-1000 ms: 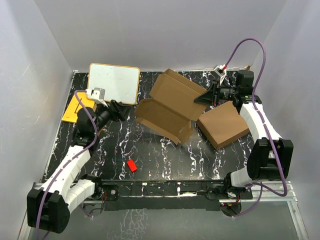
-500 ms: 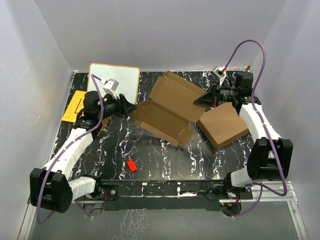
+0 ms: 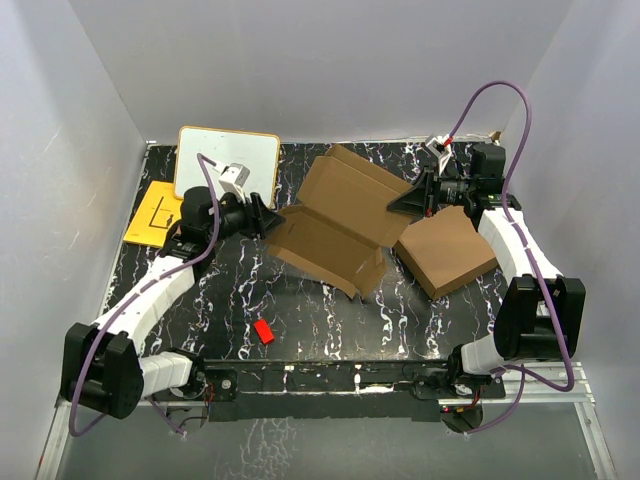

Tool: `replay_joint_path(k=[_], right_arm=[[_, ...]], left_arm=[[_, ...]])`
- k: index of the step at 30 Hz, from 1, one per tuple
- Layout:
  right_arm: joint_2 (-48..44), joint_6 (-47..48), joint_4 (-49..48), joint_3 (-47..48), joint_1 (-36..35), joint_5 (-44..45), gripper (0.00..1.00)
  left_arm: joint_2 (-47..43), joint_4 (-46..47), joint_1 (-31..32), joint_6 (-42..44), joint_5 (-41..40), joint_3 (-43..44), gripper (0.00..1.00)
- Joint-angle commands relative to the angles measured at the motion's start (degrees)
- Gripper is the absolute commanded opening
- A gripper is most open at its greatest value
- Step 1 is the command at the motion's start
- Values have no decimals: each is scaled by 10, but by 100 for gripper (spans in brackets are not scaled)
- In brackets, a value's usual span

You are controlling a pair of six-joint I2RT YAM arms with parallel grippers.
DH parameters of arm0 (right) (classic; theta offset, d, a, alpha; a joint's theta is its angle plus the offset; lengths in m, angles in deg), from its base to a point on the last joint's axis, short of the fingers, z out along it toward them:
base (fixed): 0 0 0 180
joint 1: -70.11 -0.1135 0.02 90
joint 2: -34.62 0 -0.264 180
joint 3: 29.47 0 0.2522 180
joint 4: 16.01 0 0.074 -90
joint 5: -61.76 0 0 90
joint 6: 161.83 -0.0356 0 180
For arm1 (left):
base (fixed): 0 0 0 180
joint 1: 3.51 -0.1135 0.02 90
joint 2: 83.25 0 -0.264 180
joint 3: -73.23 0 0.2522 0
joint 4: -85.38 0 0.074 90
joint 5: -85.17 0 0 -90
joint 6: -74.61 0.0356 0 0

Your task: Fold the paper box

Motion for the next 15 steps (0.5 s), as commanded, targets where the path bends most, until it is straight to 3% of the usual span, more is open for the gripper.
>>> replay_joint_path(k=[1, 15], right_arm=[[-15, 19, -33, 1, 2, -28, 8], [-1, 41, -11, 5, 2, -8, 8]], left_arm=[[5, 34, 7, 6, -28, -19, 45], [18, 49, 7, 41, -15, -47, 8]])
